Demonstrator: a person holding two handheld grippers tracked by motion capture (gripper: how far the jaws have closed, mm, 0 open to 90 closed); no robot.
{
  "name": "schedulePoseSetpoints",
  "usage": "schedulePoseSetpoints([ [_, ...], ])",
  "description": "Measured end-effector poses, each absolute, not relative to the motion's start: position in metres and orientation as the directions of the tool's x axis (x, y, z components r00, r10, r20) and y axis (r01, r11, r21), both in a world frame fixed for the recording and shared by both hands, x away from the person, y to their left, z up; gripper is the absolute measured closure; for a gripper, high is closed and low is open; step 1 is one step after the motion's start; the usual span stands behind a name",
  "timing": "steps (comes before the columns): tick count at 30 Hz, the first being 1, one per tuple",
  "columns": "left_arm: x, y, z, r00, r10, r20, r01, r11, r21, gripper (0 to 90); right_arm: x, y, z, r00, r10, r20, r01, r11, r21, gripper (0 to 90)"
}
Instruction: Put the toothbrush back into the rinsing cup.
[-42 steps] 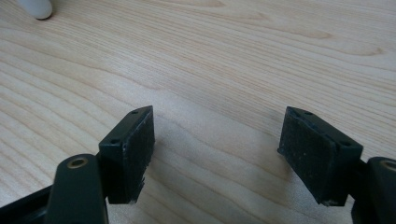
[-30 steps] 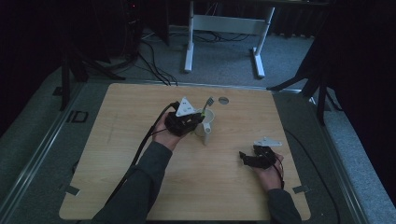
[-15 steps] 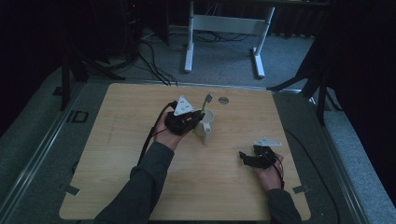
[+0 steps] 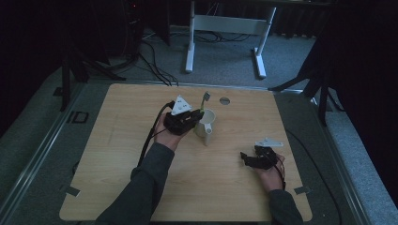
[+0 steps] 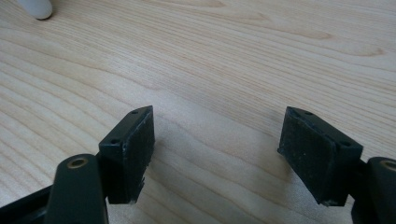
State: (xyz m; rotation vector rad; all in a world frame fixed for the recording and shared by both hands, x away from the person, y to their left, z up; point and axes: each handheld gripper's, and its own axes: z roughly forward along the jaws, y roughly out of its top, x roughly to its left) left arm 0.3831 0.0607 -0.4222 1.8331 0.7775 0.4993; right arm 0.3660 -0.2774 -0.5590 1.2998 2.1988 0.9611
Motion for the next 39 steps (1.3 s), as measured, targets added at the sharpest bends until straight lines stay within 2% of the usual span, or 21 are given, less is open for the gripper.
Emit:
schedulePoseSetpoints([
  [39, 0.385, 0.05, -0.422, 0.68, 0.729, -0.083, 0.288, -0.161, 0.944, 81.7, 0.366, -0.277, -0.559, -0.483, 0.876, -0.002, 0.594, 0.329, 0.735, 26.2],
])
